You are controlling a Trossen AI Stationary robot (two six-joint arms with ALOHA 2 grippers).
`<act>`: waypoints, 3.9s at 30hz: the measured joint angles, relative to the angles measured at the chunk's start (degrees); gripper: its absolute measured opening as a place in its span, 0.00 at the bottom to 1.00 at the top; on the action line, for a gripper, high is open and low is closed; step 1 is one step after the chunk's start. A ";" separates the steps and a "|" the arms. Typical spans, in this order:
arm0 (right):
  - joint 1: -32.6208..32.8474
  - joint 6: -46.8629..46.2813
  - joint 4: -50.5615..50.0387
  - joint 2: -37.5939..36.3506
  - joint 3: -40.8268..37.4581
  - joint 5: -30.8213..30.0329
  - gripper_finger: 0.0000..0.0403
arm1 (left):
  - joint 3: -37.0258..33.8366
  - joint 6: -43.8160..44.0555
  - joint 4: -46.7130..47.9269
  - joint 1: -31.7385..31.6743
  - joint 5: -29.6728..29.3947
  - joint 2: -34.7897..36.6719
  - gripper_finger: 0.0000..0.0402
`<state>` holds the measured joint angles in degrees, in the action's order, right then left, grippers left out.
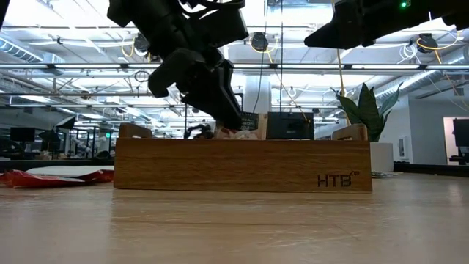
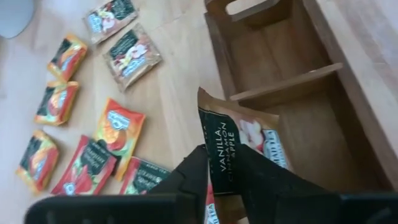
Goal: Pick & Place Tea
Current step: Put the brown tea bag into the middle section of the wooden organizer
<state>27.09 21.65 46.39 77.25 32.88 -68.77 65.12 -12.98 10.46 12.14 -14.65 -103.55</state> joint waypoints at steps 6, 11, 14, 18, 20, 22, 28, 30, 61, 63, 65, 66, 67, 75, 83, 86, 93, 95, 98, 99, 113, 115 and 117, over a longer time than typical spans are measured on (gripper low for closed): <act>0.00 0.00 0.00 0.00 0.00 0.00 0.26 | 0.00 0.07 -0.03 0.11 -0.52 0.03 0.32; 0.00 0.02 0.00 0.00 0.00 0.02 0.26 | 0.00 -1.33 -0.02 0.79 -0.57 0.10 0.36; 0.00 0.01 0.00 0.00 0.00 0.02 0.26 | 0.00 -2.73 0.04 1.17 -1.15 0.49 0.37; 0.00 0.01 -0.04 0.00 0.00 0.02 0.26 | -0.02 -1.92 -0.03 1.71 -3.76 2.83 0.37; 0.00 0.00 -0.02 0.00 0.00 0.00 0.26 | -0.01 0.61 0.28 1.86 -3.13 4.45 0.37; 0.00 0.01 -0.04 0.00 0.00 0.02 0.26 | 0.01 2.43 0.18 1.80 1.22 5.58 0.35; 0.00 0.01 -0.03 0.00 0.00 0.00 0.26 | 5.23 3.93 8.84 3.13 5.95 2.15 0.04; 0.00 0.00 0.00 0.00 0.00 0.02 0.26 | 7.78 5.15 11.96 3.35 5.86 -0.25 0.02; 0.02 -0.52 -1.79 0.02 0.01 0.01 0.26 | 21.42 16.55 25.48 0.26 14.85 -17.78 0.00; 0.02 -1.24 -2.16 0.02 0.00 0.02 0.26 | 21.57 16.56 25.37 0.24 15.60 -18.41 0.00; 0.02 -1.46 -2.42 0.02 0.04 0.02 0.26 | 21.57 16.70 25.20 0.24 15.67 -18.57 0.00; 0.02 -1.46 -2.62 0.02 0.04 0.02 0.26 | 21.57 16.91 25.28 0.24 15.49 -18.59 0.00; 0.02 -1.49 -2.56 0.02 0.04 0.04 0.26 | 21.57 17.31 25.35 0.25 14.79 -18.59 0.00; 0.02 -1.49 -2.50 0.02 0.04 0.00 0.26 | 21.70 18.25 26.79 0.68 7.67 -18.16 0.00; 0.02 -1.51 -2.54 0.02 0.04 0.02 0.26 | 21.57 19.70 27.25 0.72 5.49 -17.73 0.02; 0.02 -1.51 -2.53 0.02 0.04 0.02 0.26 | 21.57 19.70 27.26 0.72 5.46 -17.70 0.03; 0.02 -1.51 -2.52 0.02 0.04 0.02 0.26 | 21.57 18.89 27.16 0.72 5.60 -17.65 0.04; 0.02 -1.51 -2.51 0.02 0.04 0.02 0.26 | 21.55 18.85 27.22 0.74 5.24 -17.37 0.04; 0.02 -1.53 -2.48 0.02 0.04 0.02 0.26 | 21.55 18.70 26.89 0.74 3.63 -16.64 0.04; 0.02 -1.53 -2.49 0.02 0.04 0.02 0.26 | 21.55 18.70 26.82 0.80 2.49 -16.38 0.04; 0.02 -3.02 -3.08 0.02 0.02 0.03 0.26 | 21.59 18.69 26.95 1.20 -0.44 -15.53 0.04; 0.02 -3.02 -3.07 0.02 0.02 0.03 0.26 | 21.59 18.13 26.92 1.36 -0.44 -15.53 0.04; 0.02 -3.02 -3.07 0.02 0.02 0.03 0.26 | 21.59 17.29 27.00 1.63 -0.44 -15.53 0.04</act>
<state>27.11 18.63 43.32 77.28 32.91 -68.74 86.72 4.32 37.46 13.77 -15.09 -119.09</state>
